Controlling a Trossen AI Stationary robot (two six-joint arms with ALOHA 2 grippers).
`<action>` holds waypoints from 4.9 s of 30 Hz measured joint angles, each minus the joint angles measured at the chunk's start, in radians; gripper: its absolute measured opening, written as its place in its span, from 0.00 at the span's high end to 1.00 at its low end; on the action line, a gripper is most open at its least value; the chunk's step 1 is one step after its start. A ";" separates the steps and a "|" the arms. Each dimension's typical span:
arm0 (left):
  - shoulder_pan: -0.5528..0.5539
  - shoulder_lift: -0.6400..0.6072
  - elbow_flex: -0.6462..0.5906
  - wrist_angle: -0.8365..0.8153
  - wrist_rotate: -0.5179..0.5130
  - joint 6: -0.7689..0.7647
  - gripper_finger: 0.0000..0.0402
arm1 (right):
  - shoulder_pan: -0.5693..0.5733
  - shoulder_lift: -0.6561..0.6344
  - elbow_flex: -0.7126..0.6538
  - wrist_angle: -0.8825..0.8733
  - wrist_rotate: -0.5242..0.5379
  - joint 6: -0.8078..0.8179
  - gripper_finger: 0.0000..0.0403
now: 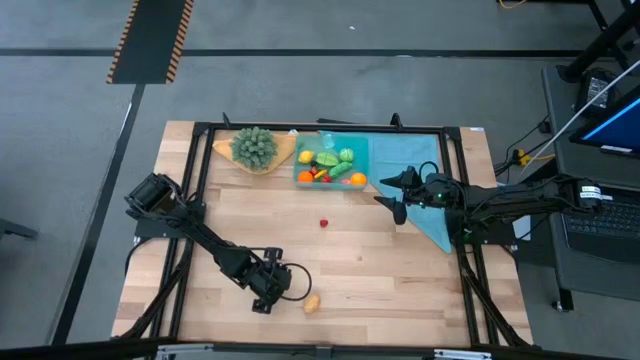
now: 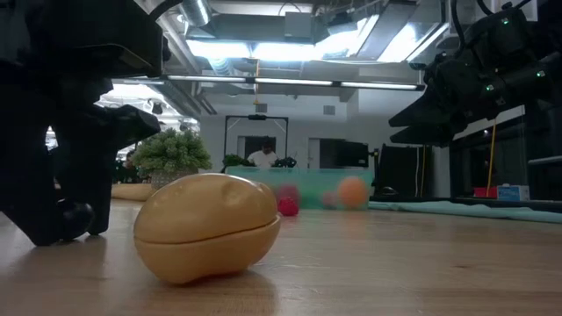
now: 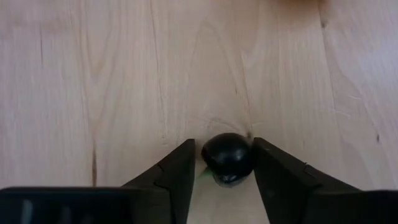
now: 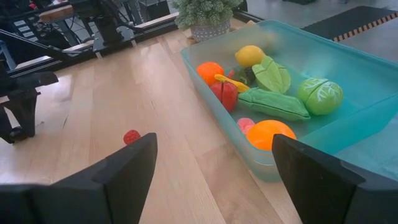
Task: Pick and placing Produce into tupperware
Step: Put the bing cherry into the blue bin
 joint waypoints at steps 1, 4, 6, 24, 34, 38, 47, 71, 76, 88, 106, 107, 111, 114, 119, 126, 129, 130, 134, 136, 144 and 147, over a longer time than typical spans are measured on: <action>0.000 0.000 0.000 0.000 0.000 0.000 0.64 | 0.000 0.000 0.000 0.000 0.000 0.000 0.21; 0.000 0.000 0.000 0.000 0.000 0.000 0.70 | 0.000 0.000 0.000 0.000 0.000 0.000 0.21; 0.000 0.000 0.000 -0.001 0.000 0.000 0.72 | 0.000 0.000 0.000 0.000 0.000 0.000 0.21; 0.010 -0.122 -0.005 -0.140 0.014 0.077 0.74 | 0.000 0.000 0.000 0.001 0.000 0.000 0.21; 0.071 -0.377 -0.004 -0.289 -0.068 0.184 0.74 | 0.000 0.000 0.000 0.001 0.000 0.003 0.21; 0.100 -0.489 -0.036 -0.281 -0.103 0.236 0.74 | 0.000 0.000 0.000 0.001 0.000 0.004 0.21; 0.204 -0.765 -0.283 -0.057 -0.088 0.323 0.74 | 0.000 0.000 0.000 0.001 -0.001 0.007 0.21; 0.468 -0.963 -0.746 0.704 0.237 0.497 0.74 | 0.000 0.000 0.000 0.002 -0.001 0.025 0.21; 0.519 -0.962 -0.746 0.723 0.234 0.494 0.74 | 0.000 0.000 0.000 0.001 -0.001 0.024 0.21; 0.661 -0.962 -0.746 0.813 0.091 0.465 0.74 | 0.000 0.000 0.000 0.001 0.000 0.021 0.21; 0.699 -0.956 -0.746 0.816 0.048 0.415 0.74 | 0.000 0.000 0.000 0.001 0.000 0.015 0.21; 0.699 -0.949 -0.746 0.824 0.048 0.415 0.74 | 0.000 0.000 0.000 0.002 0.000 0.013 0.21; 0.699 -0.891 -0.746 0.923 0.048 0.427 0.74 | 0.000 0.000 0.000 0.002 0.000 -0.004 0.21; 0.708 -0.827 -0.745 1.030 0.052 0.448 0.74 | 0.000 0.000 0.000 0.002 0.000 -0.004 0.21; 0.770 -0.693 -0.710 1.130 0.118 0.448 0.74 | 0.000 0.000 0.000 0.002 0.000 -0.004 0.21; 0.852 -0.508 -0.613 1.224 0.209 0.444 0.74 | 0.000 0.000 0.000 0.002 0.000 -0.004 0.21; 0.883 -0.446 -0.561 1.228 0.255 0.444 0.74 | 0.000 0.000 0.000 0.002 0.001 -0.003 0.21; 0.891 -0.430 -0.542 1.228 0.263 0.444 0.74 | 0.000 0.000 0.000 0.002 0.000 -0.002 0.21; 0.918 -0.355 -0.459 1.231 0.277 0.445 0.74 | 0.000 0.000 0.000 0.002 0.000 -0.001 0.21; 0.935 -0.315 -0.417 1.231 0.316 0.445 0.74 | 0.000 0.000 0.000 0.002 0.000 -0.001 0.21; 0.980 -0.174 -0.286 1.226 0.382 0.444 0.74 | 0.000 0.000 0.000 0.002 0.000 -0.001 0.21; 0.992 -0.141 -0.251 1.214 0.413 0.444 0.74 | 0.000 0.000 0.000 0.001 0.000 -0.003 0.21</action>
